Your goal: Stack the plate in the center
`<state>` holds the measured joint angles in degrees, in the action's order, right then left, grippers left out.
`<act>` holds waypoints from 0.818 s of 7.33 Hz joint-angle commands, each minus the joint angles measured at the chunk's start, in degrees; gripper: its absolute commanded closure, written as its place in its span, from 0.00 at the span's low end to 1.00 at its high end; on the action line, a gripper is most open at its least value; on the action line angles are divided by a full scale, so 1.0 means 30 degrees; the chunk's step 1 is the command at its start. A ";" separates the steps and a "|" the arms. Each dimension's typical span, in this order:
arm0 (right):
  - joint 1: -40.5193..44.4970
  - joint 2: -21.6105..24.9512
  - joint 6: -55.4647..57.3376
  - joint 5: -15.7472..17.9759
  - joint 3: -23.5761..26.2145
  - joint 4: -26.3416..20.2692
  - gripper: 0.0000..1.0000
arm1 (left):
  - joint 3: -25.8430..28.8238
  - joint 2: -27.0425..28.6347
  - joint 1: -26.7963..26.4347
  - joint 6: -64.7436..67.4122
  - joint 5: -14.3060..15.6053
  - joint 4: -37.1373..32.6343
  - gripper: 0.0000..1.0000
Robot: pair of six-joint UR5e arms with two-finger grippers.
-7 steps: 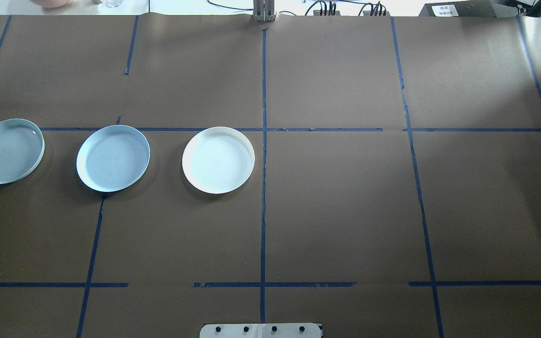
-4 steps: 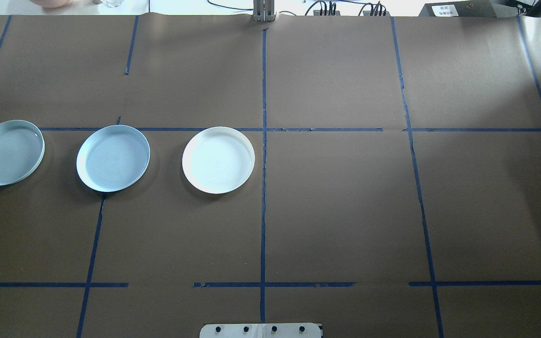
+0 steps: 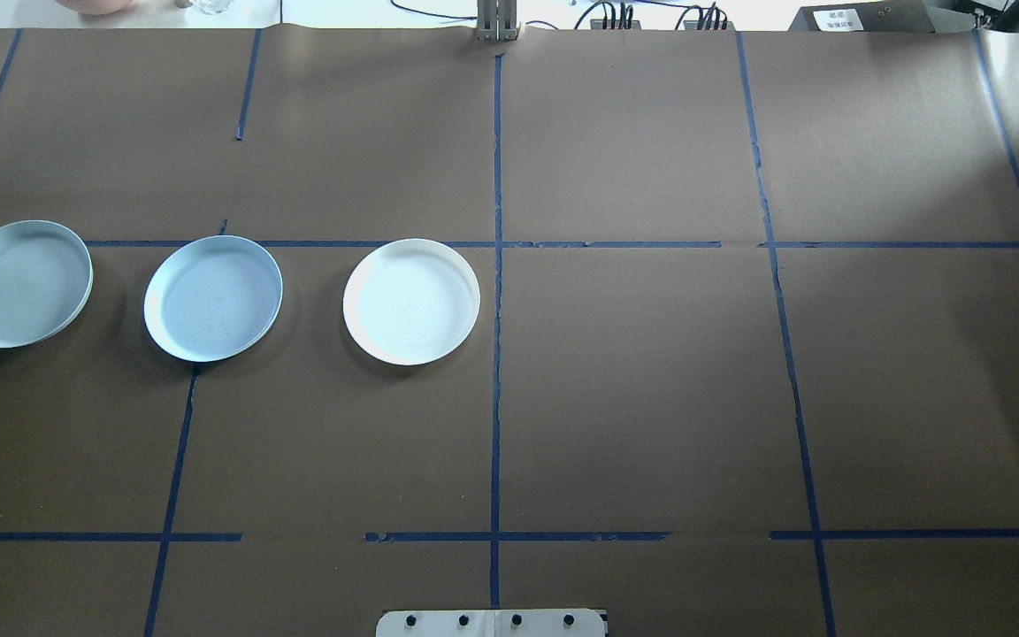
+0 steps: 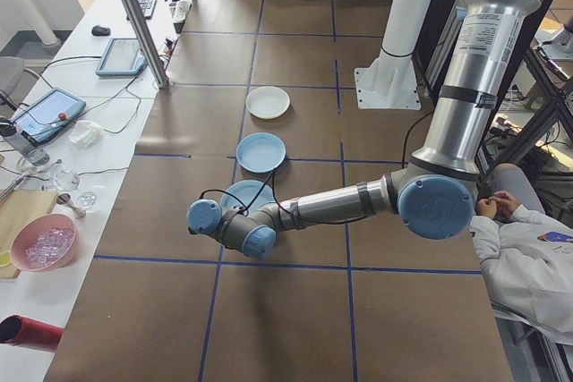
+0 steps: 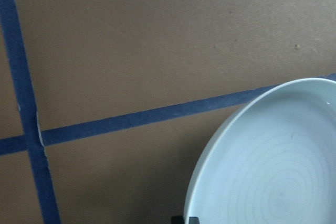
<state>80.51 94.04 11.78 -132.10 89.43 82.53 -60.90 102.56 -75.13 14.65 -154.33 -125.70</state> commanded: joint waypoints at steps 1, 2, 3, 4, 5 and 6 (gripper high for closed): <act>0.0001 0.0000 0.0000 0.0001 0.0014 0.0000 0.00 | -0.1518 0.0178 0.0780 0.2577 -0.0267 -0.0025 1.00; 0.0001 0.0000 0.0000 0.0001 0.0014 0.0000 0.00 | -0.2658 0.0237 0.1657 0.4010 -0.0238 -0.0025 1.00; 0.0001 0.0000 0.0000 0.0001 0.0014 0.0000 0.00 | -0.4177 0.0238 0.2565 0.6141 -0.0005 -0.0054 1.00; 0.0001 0.0000 0.0000 0.0001 0.0014 0.0000 0.00 | -0.4657 0.0238 0.2893 0.6482 0.0432 -0.0083 1.00; 0.0001 0.0000 0.0000 0.0001 0.0014 0.0000 0.00 | -0.5213 0.0238 0.3853 0.7210 0.1133 -0.0112 1.00; 0.0001 0.0000 0.0000 0.0001 -0.0015 0.0000 0.00 | -0.5682 0.0354 0.4356 0.8378 0.1662 -0.0171 1.00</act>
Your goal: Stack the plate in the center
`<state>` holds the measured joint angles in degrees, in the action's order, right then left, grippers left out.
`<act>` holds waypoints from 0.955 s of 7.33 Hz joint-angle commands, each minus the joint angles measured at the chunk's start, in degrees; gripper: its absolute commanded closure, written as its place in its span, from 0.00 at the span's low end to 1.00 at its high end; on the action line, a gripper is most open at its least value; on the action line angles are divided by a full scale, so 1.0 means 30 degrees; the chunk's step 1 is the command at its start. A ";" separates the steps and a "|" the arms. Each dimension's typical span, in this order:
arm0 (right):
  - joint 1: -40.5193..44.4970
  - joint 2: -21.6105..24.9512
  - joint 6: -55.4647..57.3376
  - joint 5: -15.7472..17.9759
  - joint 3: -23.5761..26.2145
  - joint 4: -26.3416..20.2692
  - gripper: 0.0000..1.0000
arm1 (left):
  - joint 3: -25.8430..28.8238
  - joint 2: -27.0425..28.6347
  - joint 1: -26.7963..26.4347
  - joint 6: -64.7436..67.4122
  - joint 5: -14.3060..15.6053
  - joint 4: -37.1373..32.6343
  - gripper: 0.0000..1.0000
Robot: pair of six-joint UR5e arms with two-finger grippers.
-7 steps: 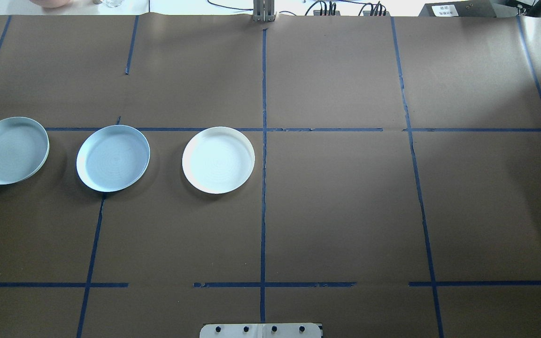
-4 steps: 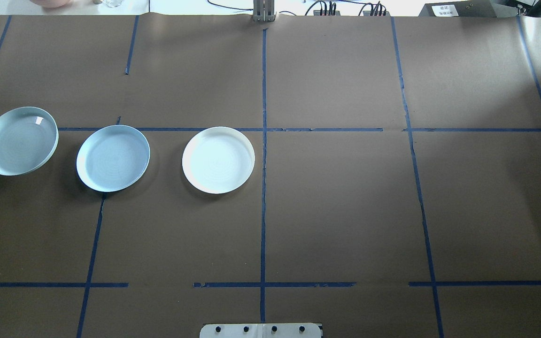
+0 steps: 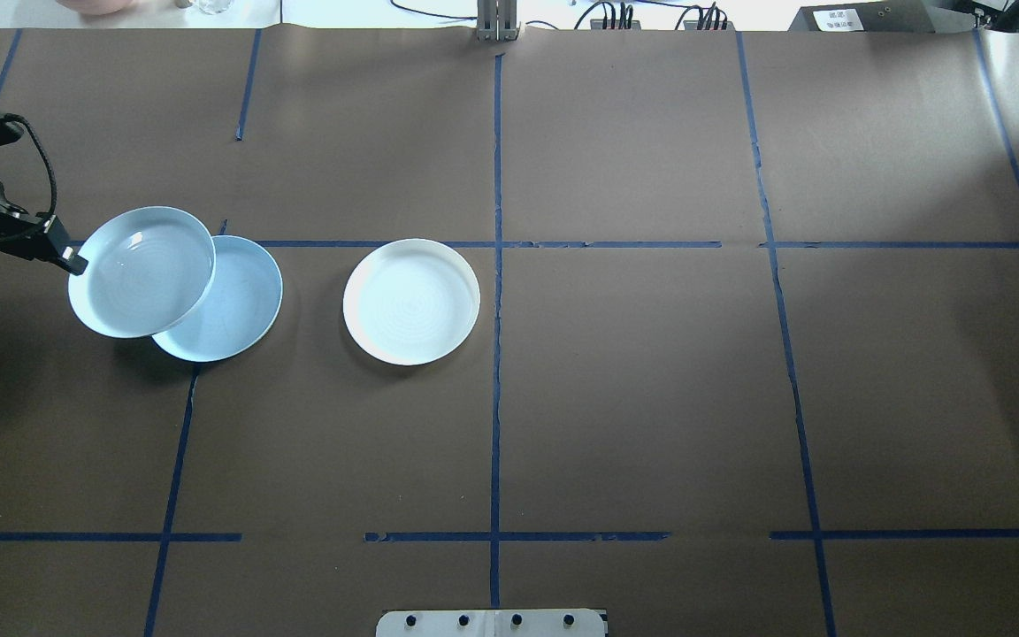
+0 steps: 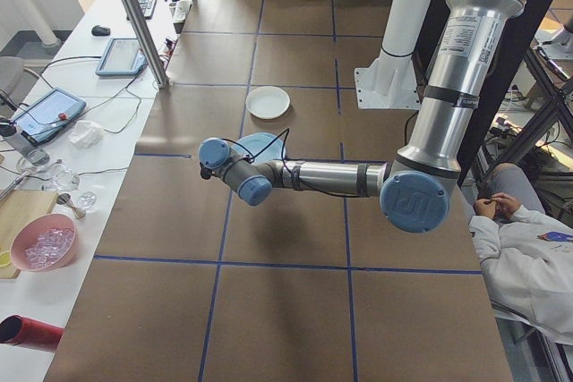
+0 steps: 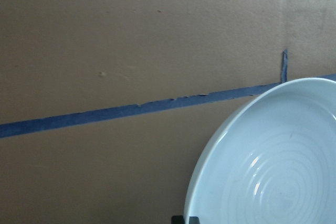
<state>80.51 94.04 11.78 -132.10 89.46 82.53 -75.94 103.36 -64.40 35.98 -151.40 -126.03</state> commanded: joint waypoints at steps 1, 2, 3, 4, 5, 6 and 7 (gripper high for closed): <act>0.0000 0.0000 0.0000 0.0000 -0.0026 0.0000 0.00 | -0.0673 0.0088 0.1044 0.1337 0.0954 -0.0059 1.00; -0.0029 0.0000 0.0000 0.0000 0.0003 0.0000 0.00 | -0.0702 0.0117 0.1626 0.1454 0.0985 -0.0059 1.00; 0.0000 0.0000 0.0000 0.0000 0.0003 0.0000 0.00 | -0.0732 0.0320 0.2038 0.1455 0.1595 -0.0059 1.00; 0.0000 0.0000 0.0000 0.0000 0.0003 0.0000 0.00 | -0.0732 0.0380 0.2448 0.1484 0.2065 -0.0059 1.00; 0.0000 0.0000 0.0000 0.0000 0.0003 0.0000 0.00 | -0.0703 0.0468 0.2481 0.1484 0.2157 -0.0030 1.00; 0.0000 0.0000 0.0000 0.0000 0.0003 0.0000 0.00 | -0.0732 0.0469 0.2424 0.1571 0.2245 -0.0059 1.00; -0.0029 0.0000 0.0000 0.0000 -0.0026 0.0000 0.00 | -0.0732 0.0469 0.2423 0.1862 0.2478 -0.0059 1.00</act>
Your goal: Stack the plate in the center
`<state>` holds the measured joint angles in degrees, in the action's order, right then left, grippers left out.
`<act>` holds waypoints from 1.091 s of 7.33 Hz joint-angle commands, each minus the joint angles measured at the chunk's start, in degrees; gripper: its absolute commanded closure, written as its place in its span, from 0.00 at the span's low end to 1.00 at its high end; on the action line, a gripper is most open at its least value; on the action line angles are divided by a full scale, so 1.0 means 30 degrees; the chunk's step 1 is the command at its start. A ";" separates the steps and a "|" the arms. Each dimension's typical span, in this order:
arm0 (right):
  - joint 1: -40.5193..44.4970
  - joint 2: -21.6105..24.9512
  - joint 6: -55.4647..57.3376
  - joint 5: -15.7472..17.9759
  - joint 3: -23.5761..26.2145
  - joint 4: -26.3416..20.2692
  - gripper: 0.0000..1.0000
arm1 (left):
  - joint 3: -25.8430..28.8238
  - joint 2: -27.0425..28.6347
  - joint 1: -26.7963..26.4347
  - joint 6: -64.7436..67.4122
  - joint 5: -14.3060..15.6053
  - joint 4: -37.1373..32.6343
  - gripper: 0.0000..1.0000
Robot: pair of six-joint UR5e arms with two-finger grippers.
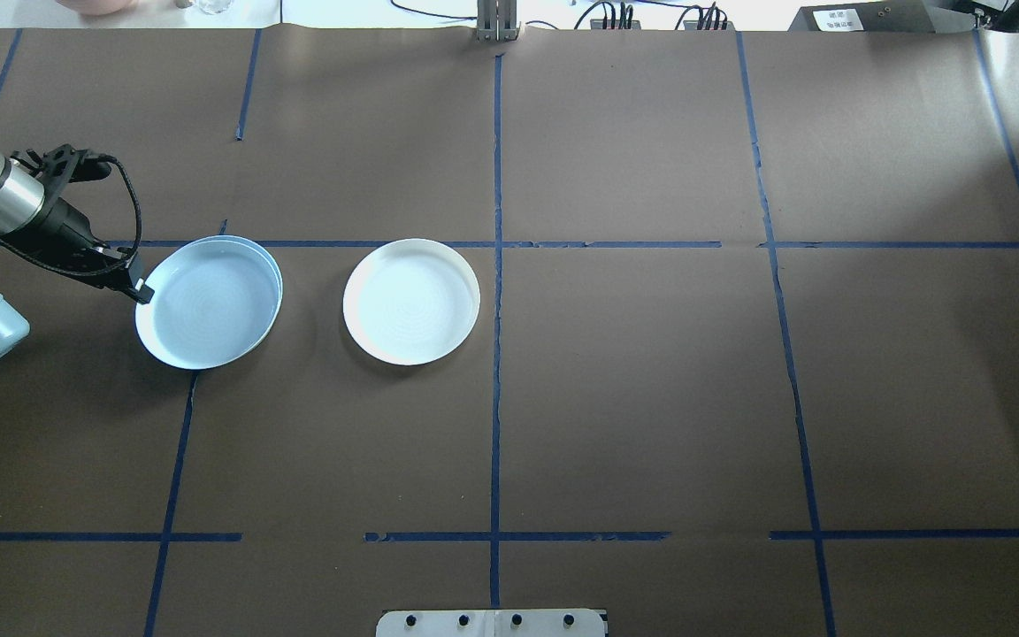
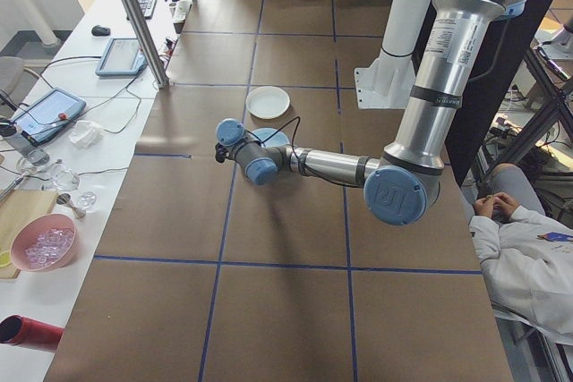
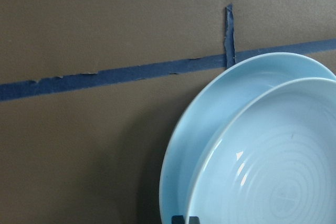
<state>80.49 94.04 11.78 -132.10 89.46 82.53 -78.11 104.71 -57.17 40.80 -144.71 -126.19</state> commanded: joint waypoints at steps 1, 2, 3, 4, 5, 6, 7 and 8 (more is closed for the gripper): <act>0.0006 0.0000 0.0000 0.0000 0.0004 0.0000 0.00 | -0.0037 0.0017 -0.0075 0.0286 0.0249 -0.0007 1.00; 0.0006 0.0000 0.0000 0.0000 0.0004 0.0000 0.00 | -0.0037 -0.0012 -0.0192 0.0286 0.0249 -0.0007 1.00; 0.0006 0.0000 0.0000 0.0000 0.0004 0.0000 0.00 | -0.0037 0.0017 -0.0222 0.0286 0.0249 -0.0007 1.00; 0.0006 0.0000 0.0000 0.0000 -0.0025 0.0000 0.00 | -0.0008 -0.0012 -0.0222 0.0286 0.0249 -0.0007 1.00; 0.0006 0.0000 0.0000 0.0000 0.0004 0.0000 0.00 | -0.0037 -0.0012 -0.0251 0.0286 0.0249 -0.0007 1.00; 0.0006 0.0000 0.0000 0.0000 -0.0025 0.0000 0.00 | -0.0008 -0.0012 -0.0251 0.0286 0.0249 -0.0007 0.45; 0.0006 0.0000 0.0000 0.0000 0.0004 0.0000 0.00 | -0.0008 -0.0012 -0.0251 0.0286 0.0278 -0.0007 0.00; 0.0006 0.0000 0.0000 0.0000 0.0004 0.0000 0.00 | -0.0008 -0.0012 -0.0251 0.0286 0.0278 -0.0036 0.00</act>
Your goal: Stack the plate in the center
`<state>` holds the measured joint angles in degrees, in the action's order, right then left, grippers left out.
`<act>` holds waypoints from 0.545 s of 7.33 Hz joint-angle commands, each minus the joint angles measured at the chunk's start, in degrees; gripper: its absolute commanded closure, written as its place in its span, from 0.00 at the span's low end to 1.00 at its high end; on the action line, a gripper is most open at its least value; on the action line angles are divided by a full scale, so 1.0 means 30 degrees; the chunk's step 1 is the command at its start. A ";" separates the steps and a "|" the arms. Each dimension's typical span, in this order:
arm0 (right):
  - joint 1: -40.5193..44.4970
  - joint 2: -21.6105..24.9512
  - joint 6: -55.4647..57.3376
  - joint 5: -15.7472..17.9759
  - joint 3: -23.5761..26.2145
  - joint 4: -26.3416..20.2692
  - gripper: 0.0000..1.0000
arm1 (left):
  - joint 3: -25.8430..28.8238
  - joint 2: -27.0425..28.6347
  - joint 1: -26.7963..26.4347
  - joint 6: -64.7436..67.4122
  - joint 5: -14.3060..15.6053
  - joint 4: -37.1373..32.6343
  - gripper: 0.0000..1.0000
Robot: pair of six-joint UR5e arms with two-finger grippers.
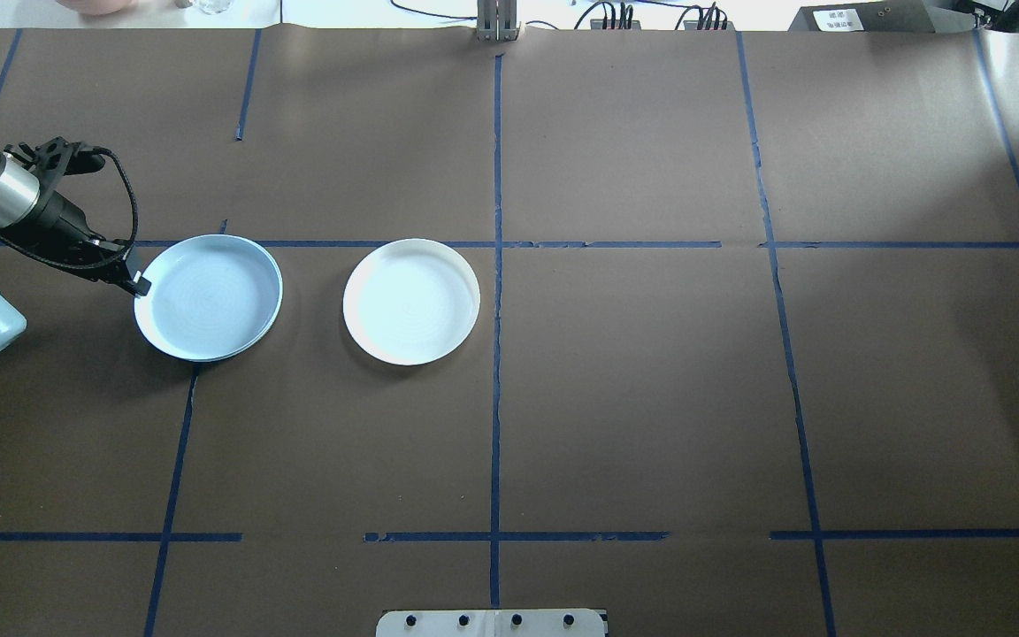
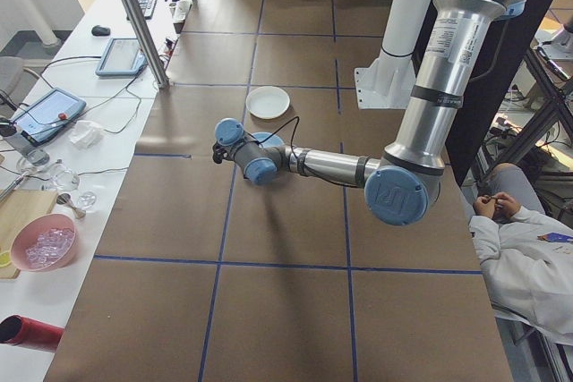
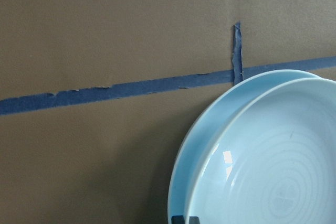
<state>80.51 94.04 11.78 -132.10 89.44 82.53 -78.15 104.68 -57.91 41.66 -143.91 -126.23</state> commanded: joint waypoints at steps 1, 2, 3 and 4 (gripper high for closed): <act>0.0000 0.0000 0.0000 0.0000 0.0012 0.0000 0.00 | 0.0004 0.0086 -0.0031 0.0174 0.0011 -0.0022 0.00; 0.0000 0.0000 0.0000 0.0000 -0.0017 0.0000 0.00 | 0.0004 0.0580 -0.0002 0.1220 0.0127 -0.0022 0.00; 0.0000 0.0000 0.0000 0.0000 -0.0018 0.0000 0.00 | 0.0004 0.1020 0.0056 0.1347 0.0650 -0.0051 0.00; 0.0000 0.0000 0.0000 0.0000 -0.0018 0.0000 0.00 | 0.0062 0.1633 0.0202 0.2131 0.0888 -0.0023 0.00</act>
<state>80.51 94.04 11.78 -132.10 89.40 82.53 -78.08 107.51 -57.72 45.67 -142.37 -126.34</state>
